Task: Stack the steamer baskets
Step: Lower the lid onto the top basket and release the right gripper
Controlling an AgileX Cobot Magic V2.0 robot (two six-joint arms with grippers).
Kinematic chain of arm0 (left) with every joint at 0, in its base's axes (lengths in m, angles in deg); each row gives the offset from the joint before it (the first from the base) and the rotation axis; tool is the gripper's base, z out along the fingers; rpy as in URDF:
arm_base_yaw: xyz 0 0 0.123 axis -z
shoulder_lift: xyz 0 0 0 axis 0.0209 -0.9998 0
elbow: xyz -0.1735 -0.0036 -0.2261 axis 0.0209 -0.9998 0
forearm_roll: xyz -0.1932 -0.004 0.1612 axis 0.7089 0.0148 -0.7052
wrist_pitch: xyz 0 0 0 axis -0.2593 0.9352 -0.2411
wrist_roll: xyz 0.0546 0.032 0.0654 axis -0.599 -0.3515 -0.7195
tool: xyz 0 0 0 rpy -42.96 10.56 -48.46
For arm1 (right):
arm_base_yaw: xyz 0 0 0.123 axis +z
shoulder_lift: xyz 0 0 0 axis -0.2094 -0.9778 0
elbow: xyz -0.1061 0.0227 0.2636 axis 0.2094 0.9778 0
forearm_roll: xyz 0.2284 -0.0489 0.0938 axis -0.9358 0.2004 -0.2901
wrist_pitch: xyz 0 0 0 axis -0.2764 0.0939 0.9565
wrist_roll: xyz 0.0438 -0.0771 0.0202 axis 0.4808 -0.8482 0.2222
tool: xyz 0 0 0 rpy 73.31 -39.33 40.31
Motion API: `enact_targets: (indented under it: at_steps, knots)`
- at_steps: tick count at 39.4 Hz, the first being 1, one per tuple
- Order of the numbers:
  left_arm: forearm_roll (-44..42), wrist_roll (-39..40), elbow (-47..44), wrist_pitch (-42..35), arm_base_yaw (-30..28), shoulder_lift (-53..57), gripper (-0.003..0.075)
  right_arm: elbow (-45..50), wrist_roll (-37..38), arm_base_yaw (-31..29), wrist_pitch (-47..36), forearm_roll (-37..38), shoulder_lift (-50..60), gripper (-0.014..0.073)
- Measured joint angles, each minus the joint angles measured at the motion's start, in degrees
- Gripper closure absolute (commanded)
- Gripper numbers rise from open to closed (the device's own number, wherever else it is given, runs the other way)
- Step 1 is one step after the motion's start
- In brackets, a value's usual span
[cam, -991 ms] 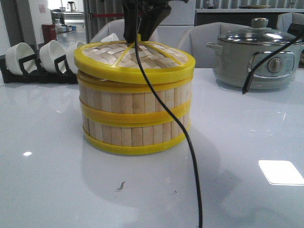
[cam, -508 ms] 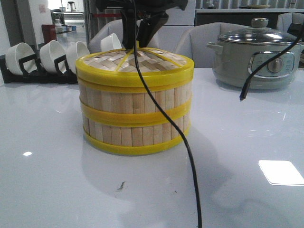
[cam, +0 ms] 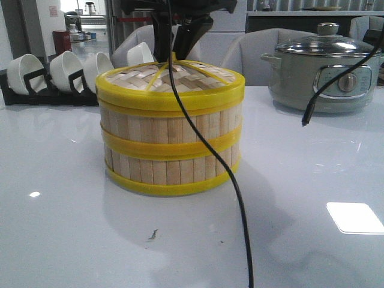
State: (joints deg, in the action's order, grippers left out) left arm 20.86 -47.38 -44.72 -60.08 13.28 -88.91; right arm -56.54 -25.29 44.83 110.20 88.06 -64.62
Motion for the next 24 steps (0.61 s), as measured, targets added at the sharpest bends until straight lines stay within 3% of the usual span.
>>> enact_targets:
  at_steps: [15, 24]
  knots:
    - [0.0, 0.0, 0.0, 0.0, 0.0, 0.0, 0.0634, 0.0, 0.0, 0.4, -0.7, 0.7, 0.6, 0.0169]
    - [0.0, 0.0, 0.0, 0.0, 0.0, 0.0, 0.0634, 0.0, 0.0, -1.0, -3.2, 4.4, 7.2, 0.0169]
